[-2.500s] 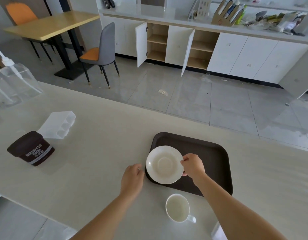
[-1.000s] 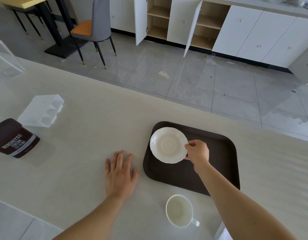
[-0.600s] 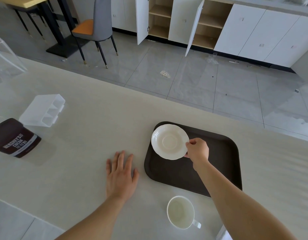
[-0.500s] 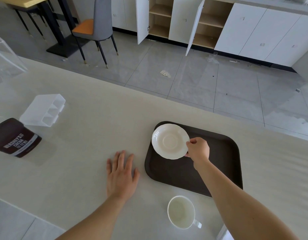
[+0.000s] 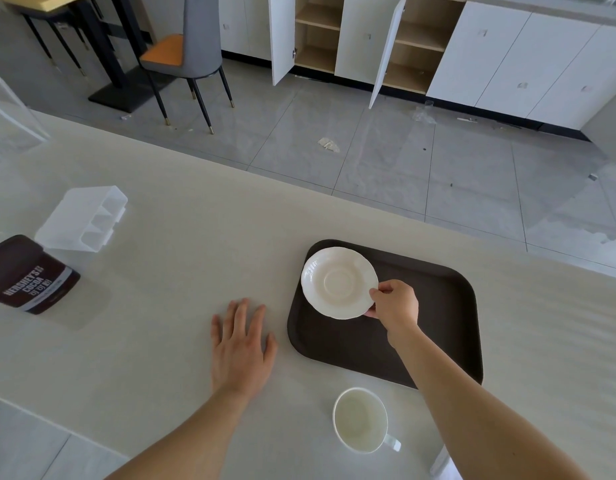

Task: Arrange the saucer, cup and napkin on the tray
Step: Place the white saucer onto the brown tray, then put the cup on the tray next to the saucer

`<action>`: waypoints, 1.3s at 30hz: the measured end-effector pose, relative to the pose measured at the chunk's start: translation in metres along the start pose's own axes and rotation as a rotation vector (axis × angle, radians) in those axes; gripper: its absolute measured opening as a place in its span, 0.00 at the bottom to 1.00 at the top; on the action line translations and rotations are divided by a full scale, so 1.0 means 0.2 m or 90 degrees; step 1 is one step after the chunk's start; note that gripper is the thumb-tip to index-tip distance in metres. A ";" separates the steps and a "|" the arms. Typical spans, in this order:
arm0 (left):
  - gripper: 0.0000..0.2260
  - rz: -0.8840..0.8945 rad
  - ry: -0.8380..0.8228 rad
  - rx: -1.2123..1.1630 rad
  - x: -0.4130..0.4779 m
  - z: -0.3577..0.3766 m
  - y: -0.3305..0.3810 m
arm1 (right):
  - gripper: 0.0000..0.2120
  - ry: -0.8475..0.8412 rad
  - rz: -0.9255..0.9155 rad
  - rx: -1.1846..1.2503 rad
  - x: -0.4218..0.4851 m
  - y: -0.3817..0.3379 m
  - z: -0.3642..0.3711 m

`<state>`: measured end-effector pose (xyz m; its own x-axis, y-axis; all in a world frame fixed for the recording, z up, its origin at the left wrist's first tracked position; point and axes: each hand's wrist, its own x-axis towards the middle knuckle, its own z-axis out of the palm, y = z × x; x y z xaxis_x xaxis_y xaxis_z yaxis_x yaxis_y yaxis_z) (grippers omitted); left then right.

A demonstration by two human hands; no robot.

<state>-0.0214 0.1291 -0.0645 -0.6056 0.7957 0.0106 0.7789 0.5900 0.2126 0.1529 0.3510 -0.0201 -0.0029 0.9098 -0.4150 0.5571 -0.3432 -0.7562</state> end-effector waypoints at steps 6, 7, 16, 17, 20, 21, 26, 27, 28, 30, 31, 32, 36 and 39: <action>0.25 0.005 0.001 0.000 -0.01 0.01 0.01 | 0.05 -0.038 0.015 0.049 -0.09 0.06 -0.06; 0.25 0.004 0.005 0.001 -0.01 0.01 0.00 | 0.05 -0.046 0.015 0.051 -0.10 0.07 -0.05; 0.24 0.002 0.016 0.002 0.00 0.01 0.00 | 0.02 -0.050 -0.028 0.013 -0.17 0.14 -0.14; 0.24 0.001 0.015 0.002 0.00 0.01 0.00 | 0.01 -0.043 -0.052 -0.010 -0.19 0.16 -0.17; 0.24 0.000 0.011 0.004 -0.01 0.01 0.00 | 0.03 -0.052 -0.126 -0.079 -0.27 0.21 -0.25; 0.24 0.000 0.014 0.004 -0.01 0.01 0.00 | 0.05 -0.058 -0.148 -0.097 -0.31 0.22 -0.28; 0.24 0.002 0.024 -0.003 -0.01 0.00 0.01 | 0.11 -0.128 -0.207 -0.149 -0.47 0.31 -0.41; 0.24 0.002 0.024 -0.004 -0.01 0.01 0.01 | 0.11 -0.152 -0.210 -0.169 -0.50 0.33 -0.43; 0.24 0.002 0.025 -0.004 -0.01 0.01 0.01 | 0.12 -0.180 -0.208 -0.190 -0.52 0.34 -0.45; 0.24 0.002 0.025 -0.003 -0.01 0.01 0.00 | 0.15 -0.234 -0.196 -0.213 -0.57 0.35 -0.49; 0.24 0.003 0.026 -0.003 -0.01 0.01 0.00 | 0.18 -0.257 -0.192 -0.219 -0.60 0.35 -0.51; 0.24 0.005 0.027 -0.005 -0.01 0.02 0.00 | 0.20 -0.279 -0.187 -0.226 -0.62 0.35 -0.53; 0.24 0.005 0.034 -0.008 -0.01 0.03 -0.01 | 0.19 -0.371 -0.193 -0.295 -0.71 0.39 -0.59; 0.24 0.009 0.037 -0.003 -0.01 0.03 -0.01 | 0.16 -0.340 -0.252 -0.347 -0.75 0.44 -0.57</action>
<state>-0.0209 0.1274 -0.0714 -0.6033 0.7944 0.0704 0.7867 0.5783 0.2162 0.2974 0.2109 0.0337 -0.5952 0.6605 -0.4577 0.7536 0.2611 -0.6033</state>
